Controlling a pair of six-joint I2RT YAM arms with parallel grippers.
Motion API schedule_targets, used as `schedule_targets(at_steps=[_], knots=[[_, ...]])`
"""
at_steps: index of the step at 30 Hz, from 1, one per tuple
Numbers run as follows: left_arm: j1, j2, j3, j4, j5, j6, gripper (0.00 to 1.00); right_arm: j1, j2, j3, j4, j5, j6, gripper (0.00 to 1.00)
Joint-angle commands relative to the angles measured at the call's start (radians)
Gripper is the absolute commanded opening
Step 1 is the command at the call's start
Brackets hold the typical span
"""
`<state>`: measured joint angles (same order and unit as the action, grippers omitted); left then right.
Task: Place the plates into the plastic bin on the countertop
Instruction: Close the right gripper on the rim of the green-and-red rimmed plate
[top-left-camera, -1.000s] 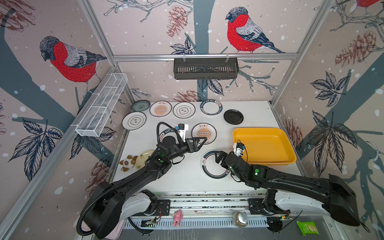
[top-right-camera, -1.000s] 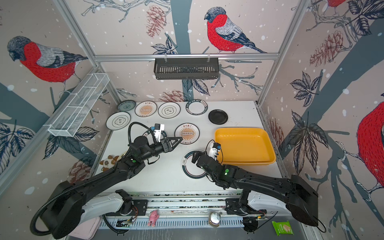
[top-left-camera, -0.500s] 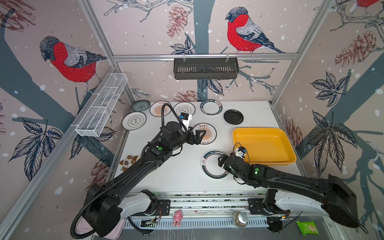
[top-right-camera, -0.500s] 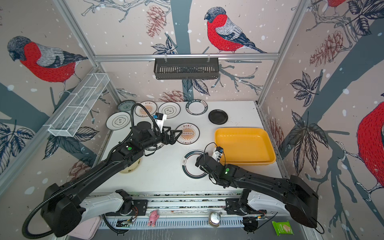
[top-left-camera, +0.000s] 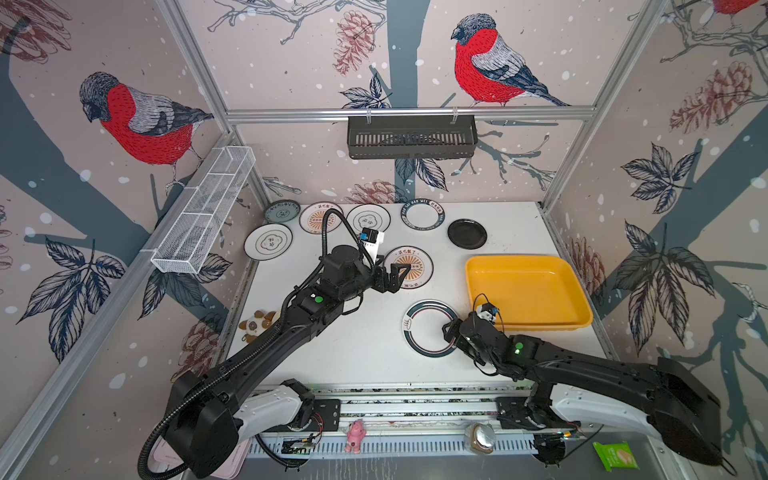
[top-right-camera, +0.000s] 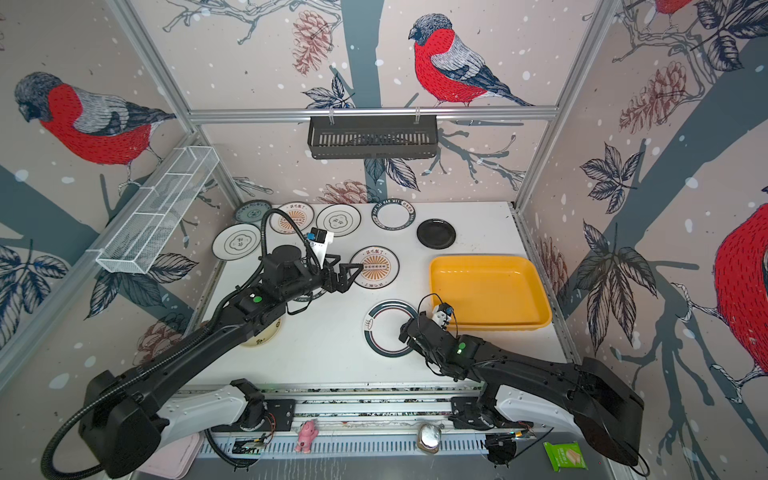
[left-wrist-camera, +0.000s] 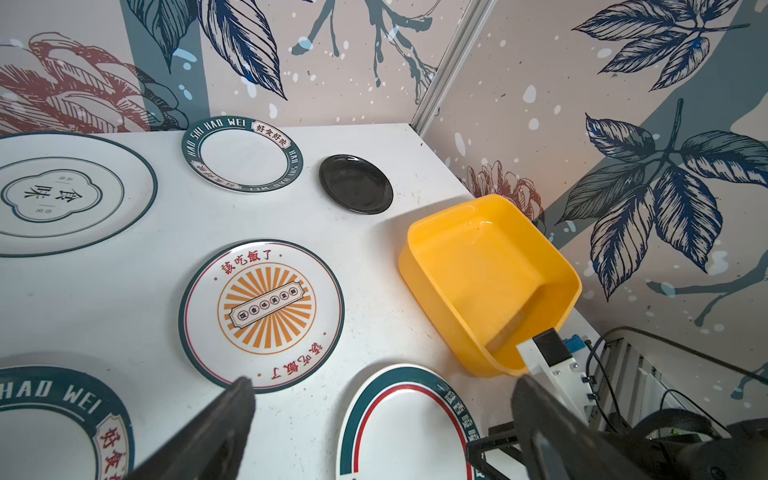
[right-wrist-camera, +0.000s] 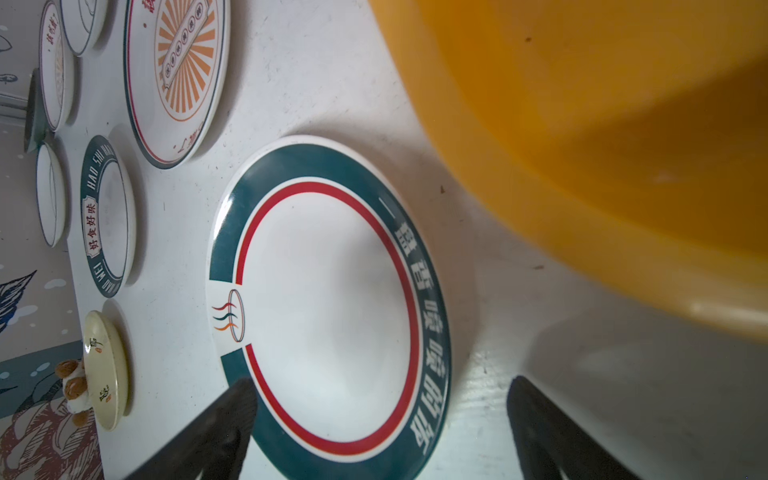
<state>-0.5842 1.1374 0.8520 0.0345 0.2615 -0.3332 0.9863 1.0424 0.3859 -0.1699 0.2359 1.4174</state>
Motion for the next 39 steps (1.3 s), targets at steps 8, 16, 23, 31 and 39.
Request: schedule_targets(at_steps=[8,16,23,31,39], knots=[[0.002,-0.016,0.001,0.005,-0.005,0.016,0.97,-0.032,0.058,-0.021,0.100,-0.051,0.001,0.74],[0.001,0.011,0.010,0.002,0.065,0.004,0.96,-0.057,0.113,-0.048,0.184,-0.086,-0.013,0.52],[0.000,0.036,0.021,-0.005,0.087,0.016,0.97,-0.068,0.151,-0.017,0.176,-0.104,-0.040,0.26],[0.001,0.055,0.026,-0.002,0.095,0.012,0.96,-0.075,0.163,0.042,0.119,-0.108,-0.077,0.02],[0.008,0.069,0.036,-0.012,0.078,0.009,0.97,-0.072,0.097,0.119,0.045,-0.065,-0.135,0.01]])
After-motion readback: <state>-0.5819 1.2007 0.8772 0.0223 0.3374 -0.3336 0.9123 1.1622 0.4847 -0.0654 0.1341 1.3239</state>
